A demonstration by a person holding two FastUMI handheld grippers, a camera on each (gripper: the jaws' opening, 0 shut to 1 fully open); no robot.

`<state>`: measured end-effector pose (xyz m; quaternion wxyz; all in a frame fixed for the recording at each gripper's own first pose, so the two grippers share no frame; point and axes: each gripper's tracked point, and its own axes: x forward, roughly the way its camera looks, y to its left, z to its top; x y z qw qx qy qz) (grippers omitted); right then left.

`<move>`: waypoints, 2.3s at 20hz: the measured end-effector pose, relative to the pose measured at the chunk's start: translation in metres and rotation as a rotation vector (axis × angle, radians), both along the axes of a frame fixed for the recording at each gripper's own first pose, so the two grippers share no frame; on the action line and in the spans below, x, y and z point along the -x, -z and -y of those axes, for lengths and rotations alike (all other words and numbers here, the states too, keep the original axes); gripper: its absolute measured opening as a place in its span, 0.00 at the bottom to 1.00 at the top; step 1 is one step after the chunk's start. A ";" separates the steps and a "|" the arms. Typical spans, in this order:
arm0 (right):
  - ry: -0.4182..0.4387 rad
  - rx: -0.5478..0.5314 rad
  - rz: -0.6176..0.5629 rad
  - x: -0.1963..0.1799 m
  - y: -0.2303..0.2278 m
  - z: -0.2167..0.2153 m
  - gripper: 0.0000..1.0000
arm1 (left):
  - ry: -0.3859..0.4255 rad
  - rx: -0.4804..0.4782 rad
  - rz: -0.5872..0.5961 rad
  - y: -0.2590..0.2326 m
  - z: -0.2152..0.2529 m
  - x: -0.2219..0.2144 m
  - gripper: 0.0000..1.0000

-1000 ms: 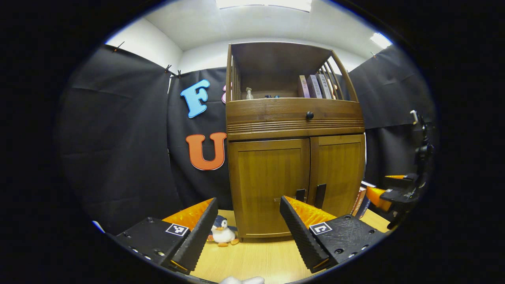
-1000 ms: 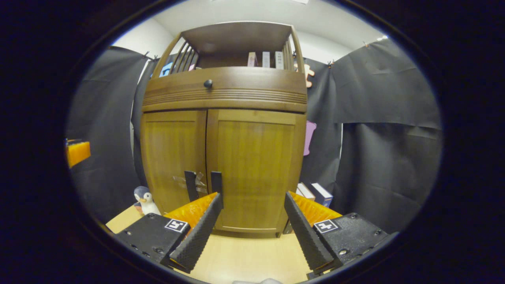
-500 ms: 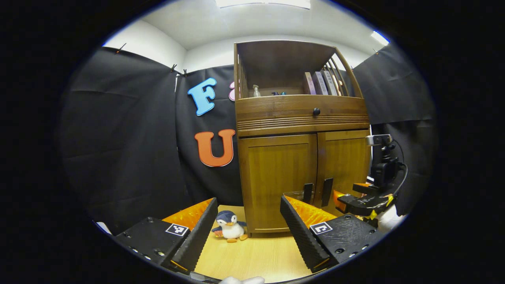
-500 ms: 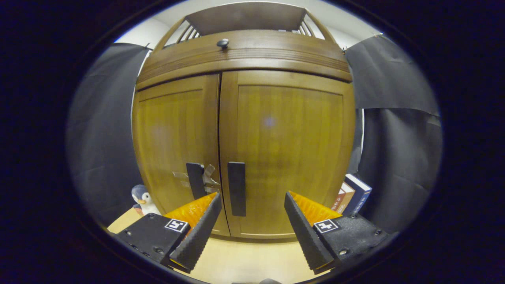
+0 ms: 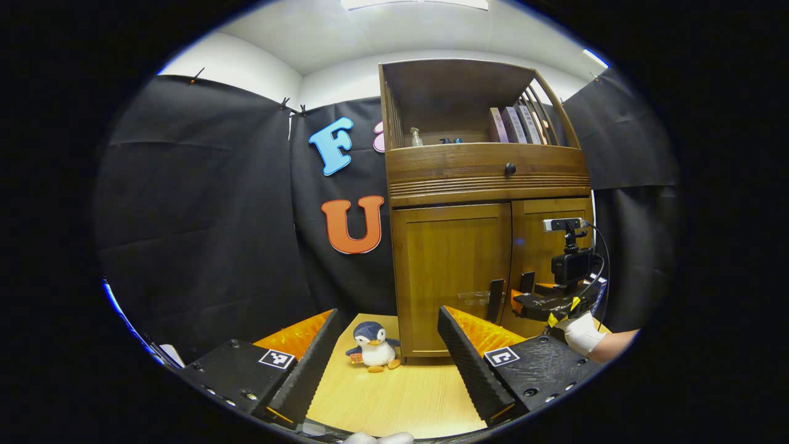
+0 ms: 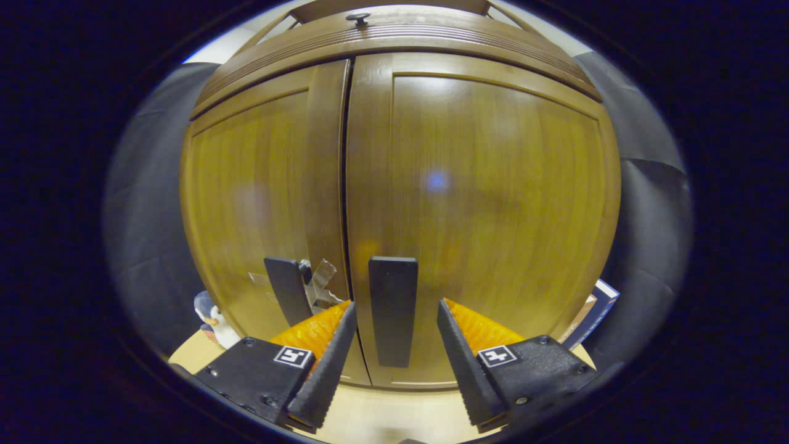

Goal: Open the right door of the double-door shoe cabinet with the right hand, and open the left door with the left hand.

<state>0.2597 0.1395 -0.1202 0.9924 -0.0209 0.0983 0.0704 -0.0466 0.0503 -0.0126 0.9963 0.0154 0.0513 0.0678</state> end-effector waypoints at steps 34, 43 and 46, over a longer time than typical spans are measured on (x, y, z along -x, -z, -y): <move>-0.102 -0.011 -0.064 0.089 0.010 0.036 0.32 | 0.054 0.013 0.040 -0.003 0.023 0.022 0.96; -0.092 -0.036 -0.075 0.137 0.011 0.076 0.32 | 0.112 0.020 0.038 -0.001 0.044 0.013 0.96; -0.078 -0.035 -0.077 0.138 0.012 0.079 0.32 | 0.137 0.019 0.038 0.000 0.053 0.009 1.00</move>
